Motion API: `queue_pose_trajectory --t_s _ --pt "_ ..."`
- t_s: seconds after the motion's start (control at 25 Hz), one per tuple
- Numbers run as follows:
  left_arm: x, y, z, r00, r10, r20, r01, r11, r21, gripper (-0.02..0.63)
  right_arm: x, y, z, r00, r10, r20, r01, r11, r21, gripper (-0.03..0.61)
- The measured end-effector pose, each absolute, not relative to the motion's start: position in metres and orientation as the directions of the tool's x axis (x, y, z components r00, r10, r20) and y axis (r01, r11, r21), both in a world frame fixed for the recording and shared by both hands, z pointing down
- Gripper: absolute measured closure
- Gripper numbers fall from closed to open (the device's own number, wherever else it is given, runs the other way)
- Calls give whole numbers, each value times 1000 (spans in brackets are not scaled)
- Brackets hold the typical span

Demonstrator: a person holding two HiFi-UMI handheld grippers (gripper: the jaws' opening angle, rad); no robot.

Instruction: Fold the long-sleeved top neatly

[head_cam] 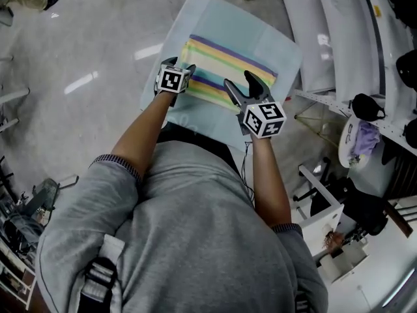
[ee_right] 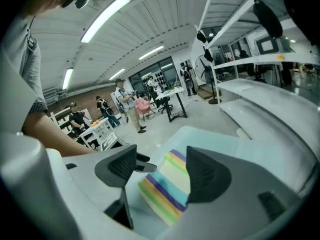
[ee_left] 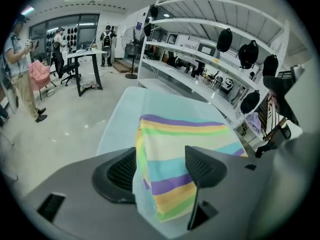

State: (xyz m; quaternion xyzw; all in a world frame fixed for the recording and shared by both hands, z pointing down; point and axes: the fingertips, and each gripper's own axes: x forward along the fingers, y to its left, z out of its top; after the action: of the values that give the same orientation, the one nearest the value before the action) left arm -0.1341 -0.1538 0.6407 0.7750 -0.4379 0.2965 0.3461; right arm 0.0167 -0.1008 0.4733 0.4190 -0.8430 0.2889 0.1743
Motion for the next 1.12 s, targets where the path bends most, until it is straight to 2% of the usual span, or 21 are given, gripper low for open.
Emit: queue_pose_trajectory --t_s 0.4,0.64,0.88,0.96,1.12 --pt "-133 -166 696 425 -386 819 -892 -331 307 297 -6 -108 500 -553 -586 593 -829 459 -320 252" --pt "-143 -170 715 337 -363 869 -919 -328 219 306 -4 -109 506 -521 -598 610 -852 415 -320 253" --pt "-147 -173 721 319 -392 863 -930 -306 205 460 8 -101 507 -497 -612 615 -867 377 -326 253" --pt "-145 -172 721 327 -387 862 -926 -312 211 544 13 -97 508 -498 -615 612 -867 372 -332 253" --pt "-138 -171 716 302 -386 871 -934 -302 190 561 26 -91 512 -520 -607 601 -854 391 -343 253"
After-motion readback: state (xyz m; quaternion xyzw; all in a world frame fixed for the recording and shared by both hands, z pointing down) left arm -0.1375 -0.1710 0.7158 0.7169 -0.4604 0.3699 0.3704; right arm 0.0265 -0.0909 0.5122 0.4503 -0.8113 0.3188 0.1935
